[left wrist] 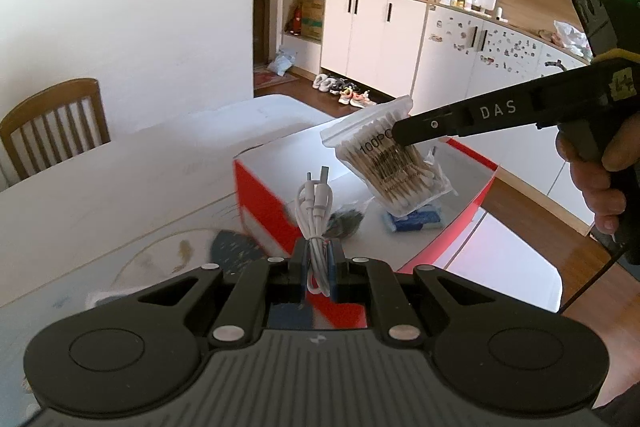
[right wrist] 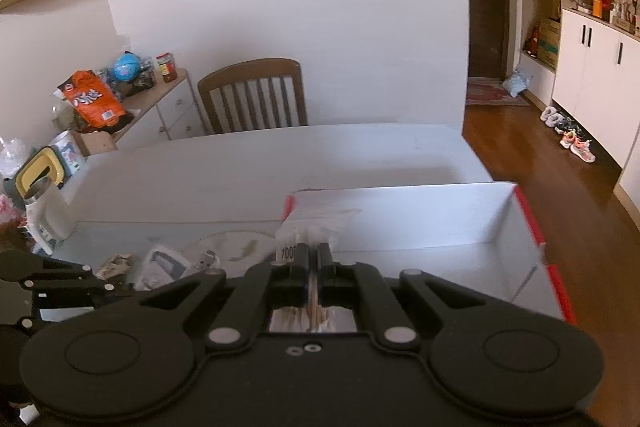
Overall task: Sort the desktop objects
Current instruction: 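Lift the cable and swab pack with both tools and carry them over the red shoebox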
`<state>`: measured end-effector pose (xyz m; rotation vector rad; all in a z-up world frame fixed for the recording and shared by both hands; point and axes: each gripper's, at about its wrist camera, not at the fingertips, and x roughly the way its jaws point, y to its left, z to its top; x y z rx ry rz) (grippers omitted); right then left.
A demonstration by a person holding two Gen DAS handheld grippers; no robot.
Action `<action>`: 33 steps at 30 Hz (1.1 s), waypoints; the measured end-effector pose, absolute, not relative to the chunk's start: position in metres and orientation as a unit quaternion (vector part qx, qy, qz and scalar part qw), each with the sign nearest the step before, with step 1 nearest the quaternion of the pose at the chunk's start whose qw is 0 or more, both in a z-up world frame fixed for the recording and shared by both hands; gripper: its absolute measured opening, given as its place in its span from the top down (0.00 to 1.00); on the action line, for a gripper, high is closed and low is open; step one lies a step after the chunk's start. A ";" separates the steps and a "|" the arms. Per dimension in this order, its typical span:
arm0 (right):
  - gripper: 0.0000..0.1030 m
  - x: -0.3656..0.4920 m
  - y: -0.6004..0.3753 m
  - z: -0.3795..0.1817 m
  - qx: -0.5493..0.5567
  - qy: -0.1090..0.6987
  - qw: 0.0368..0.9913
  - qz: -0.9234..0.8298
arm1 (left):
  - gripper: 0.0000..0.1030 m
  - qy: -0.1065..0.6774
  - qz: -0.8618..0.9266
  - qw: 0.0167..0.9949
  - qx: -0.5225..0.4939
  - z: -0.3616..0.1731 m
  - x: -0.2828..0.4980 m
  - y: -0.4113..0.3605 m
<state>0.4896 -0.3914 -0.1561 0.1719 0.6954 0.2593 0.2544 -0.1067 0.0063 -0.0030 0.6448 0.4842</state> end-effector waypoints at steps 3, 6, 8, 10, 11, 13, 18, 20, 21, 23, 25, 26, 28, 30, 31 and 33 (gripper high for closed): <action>0.98 0.493 -0.406 -0.160 0.086 0.339 0.928 0.125 | 0.91 0.319 0.234 0.919 0.000 0.003 0.272 -0.109; 0.98 0.496 -0.419 -0.164 0.085 0.342 0.928 0.124 | 0.91 0.325 0.233 0.916 0.002 -0.002 0.291 -0.112; 0.98 0.499 -0.427 -0.168 0.084 0.344 0.927 0.122 | 0.91 0.330 0.232 0.915 0.001 -0.005 0.301 -0.111; 0.98 0.502 -0.434 -0.170 0.084 0.346 0.927 0.120 | 0.91 0.335 0.233 0.913 0.002 -0.006 0.311 -0.110; 0.98 0.503 -0.439 -0.171 0.084 0.347 0.926 0.120 | 0.91 0.338 0.233 0.912 0.002 -0.008 0.315 -0.109; 0.98 0.506 -0.444 -0.174 0.083 0.349 0.926 0.120 | 0.91 0.344 0.234 0.909 0.000 -0.011 0.324 -0.110; 0.98 0.516 -0.456 -0.182 0.085 0.357 0.922 0.121 | 0.91 0.367 0.229 0.901 -0.002 -0.019 0.345 -0.110; 0.98 0.521 -0.460 -0.184 0.085 0.360 0.921 0.119 | 0.91 0.381 0.223 0.897 -0.013 -0.023 0.354 -0.107; 0.98 0.522 -0.464 -0.186 0.085 0.362 0.921 0.120 | 0.91 0.388 0.219 0.895 -0.015 -0.026 0.356 -0.105; 0.98 0.527 -0.467 -0.189 0.085 0.365 0.919 0.118 | 0.91 0.397 0.218 0.891 -0.012 -0.029 0.363 -0.104; 0.98 0.533 -0.469 -0.194 0.084 0.370 0.918 0.117 | 0.91 0.413 0.213 0.885 -0.011 -0.033 0.371 -0.103; 0.98 0.535 -0.470 -0.195 0.083 0.372 0.917 0.115 | 0.91 0.421 0.209 0.883 -0.011 -0.034 0.375 -0.102; 0.98 0.539 -0.472 -0.199 0.080 0.375 0.917 0.113 | 0.91 0.438 0.201 0.876 -0.012 -0.036 0.383 -0.099; 0.98 0.544 -0.474 -0.204 0.081 0.379 0.916 0.109 | 0.91 0.452 0.196 0.870 -0.005 -0.037 0.390 -0.096; 0.98 0.547 -0.475 -0.207 0.084 0.381 0.914 0.107 | 0.91 0.459 0.194 0.867 -0.002 -0.039 0.394 -0.094; 0.98 0.553 -0.477 -0.212 0.086 0.387 0.912 0.104 | 0.91 0.468 0.189 0.863 -0.006 -0.041 0.400 -0.090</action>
